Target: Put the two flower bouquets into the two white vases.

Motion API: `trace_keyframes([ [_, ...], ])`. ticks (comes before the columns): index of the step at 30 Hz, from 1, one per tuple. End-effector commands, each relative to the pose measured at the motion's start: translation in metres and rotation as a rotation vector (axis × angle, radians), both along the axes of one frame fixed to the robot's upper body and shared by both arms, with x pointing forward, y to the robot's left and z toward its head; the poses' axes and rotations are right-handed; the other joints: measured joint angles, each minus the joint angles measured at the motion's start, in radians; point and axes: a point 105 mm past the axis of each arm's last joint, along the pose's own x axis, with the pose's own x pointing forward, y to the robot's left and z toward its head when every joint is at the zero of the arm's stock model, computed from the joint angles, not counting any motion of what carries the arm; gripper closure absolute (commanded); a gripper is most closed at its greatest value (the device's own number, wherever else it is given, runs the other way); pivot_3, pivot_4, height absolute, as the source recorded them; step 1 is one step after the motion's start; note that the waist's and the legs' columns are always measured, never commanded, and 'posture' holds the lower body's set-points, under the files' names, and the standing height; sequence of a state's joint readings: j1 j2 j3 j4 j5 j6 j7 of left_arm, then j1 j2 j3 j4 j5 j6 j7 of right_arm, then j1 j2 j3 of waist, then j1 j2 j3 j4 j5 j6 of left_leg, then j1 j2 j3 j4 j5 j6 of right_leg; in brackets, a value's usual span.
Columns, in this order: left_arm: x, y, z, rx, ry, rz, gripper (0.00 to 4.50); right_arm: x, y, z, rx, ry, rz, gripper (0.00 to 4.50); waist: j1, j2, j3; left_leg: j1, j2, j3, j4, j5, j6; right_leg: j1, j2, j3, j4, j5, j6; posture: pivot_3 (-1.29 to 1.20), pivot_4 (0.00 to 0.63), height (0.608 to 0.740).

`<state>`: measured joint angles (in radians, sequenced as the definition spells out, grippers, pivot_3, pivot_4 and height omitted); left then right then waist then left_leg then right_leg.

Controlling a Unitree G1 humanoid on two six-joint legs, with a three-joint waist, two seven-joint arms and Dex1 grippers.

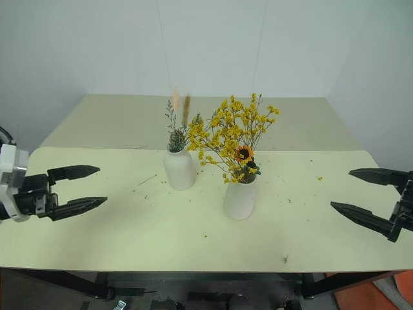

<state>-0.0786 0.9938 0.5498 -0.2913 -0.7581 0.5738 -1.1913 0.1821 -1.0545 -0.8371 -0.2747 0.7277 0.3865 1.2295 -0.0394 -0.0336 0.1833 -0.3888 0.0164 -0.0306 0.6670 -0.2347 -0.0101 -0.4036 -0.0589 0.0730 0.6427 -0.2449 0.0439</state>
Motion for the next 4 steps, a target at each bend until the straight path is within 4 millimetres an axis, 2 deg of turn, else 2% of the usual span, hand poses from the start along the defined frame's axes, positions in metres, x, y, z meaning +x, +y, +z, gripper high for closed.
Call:
trace_keyframes([
  [1, -0.0020, -0.0036, 0.0135, 0.021, -0.053, -0.004, 0.00, -0.0024, 0.0022, 0.0059, -0.022, -0.040, 0.011, 0.03, 0.000, 0.000, 0.000, 0.000, 0.000, 0.000, 0.000, 0.000, 0.000, 0.000, 0.000, 0.000, 0.000, 0.000, 0.000, 0.00, 0.150, 0.740],
  [4, -0.0022, -0.0040, 0.0140, 0.031, -0.055, -0.004, 0.00, -0.0059, 0.0033, 0.0004, -0.027, -0.037, 0.022, 0.03, 0.001, 0.000, 0.000, 0.000, 0.000, 0.000, 0.000, 0.000, 0.000, 0.000, 0.000, 0.000, 0.000, 0.000, 0.000, 0.00, 0.150, 0.740],
])
